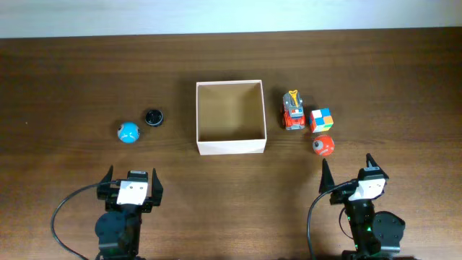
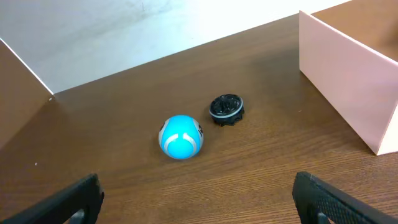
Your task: Pack container
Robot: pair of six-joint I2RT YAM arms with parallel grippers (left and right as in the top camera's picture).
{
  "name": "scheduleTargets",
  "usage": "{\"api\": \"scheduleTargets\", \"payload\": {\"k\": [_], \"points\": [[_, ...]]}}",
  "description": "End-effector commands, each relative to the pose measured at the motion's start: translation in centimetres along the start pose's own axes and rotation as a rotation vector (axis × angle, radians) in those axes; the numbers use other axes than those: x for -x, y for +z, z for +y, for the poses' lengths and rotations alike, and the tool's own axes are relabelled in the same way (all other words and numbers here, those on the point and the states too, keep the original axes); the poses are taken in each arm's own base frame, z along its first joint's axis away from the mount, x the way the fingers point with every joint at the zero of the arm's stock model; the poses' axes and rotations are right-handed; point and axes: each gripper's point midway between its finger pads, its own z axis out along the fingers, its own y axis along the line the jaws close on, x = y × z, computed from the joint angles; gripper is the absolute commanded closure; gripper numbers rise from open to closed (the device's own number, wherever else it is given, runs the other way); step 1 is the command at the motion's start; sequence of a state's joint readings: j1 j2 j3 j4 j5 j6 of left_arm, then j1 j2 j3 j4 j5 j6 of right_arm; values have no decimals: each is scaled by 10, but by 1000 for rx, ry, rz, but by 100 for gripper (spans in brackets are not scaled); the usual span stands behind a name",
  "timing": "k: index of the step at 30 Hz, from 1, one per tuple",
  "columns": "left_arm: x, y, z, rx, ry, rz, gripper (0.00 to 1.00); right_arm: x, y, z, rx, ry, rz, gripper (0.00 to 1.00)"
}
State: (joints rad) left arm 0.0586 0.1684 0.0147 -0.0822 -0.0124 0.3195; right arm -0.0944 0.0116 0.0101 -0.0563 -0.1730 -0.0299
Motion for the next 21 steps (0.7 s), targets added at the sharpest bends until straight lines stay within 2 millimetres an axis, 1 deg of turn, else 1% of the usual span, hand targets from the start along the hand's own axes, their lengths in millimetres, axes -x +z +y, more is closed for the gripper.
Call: {"api": "scheduleTargets", "payload": {"k": [1, 11, 16, 19, 21], "points": [[-3, 0, 2, 12, 14, 6, 1, -2, 0, 0, -3, 1, 5, 1], [-3, 0, 2, 12, 14, 6, 1, -2, 0, 1, 0, 1, 4, 1], [-3, 0, 2, 12, 14, 6, 1, -2, 0, 13, 69, 44, 5, 1], [-3, 0, 2, 12, 14, 6, 1, -2, 0, 14, 76, 92, 8, 1], [-3, 0, 2, 12, 14, 6, 1, -1, -1, 19, 110, 91, 4, 1]]}}
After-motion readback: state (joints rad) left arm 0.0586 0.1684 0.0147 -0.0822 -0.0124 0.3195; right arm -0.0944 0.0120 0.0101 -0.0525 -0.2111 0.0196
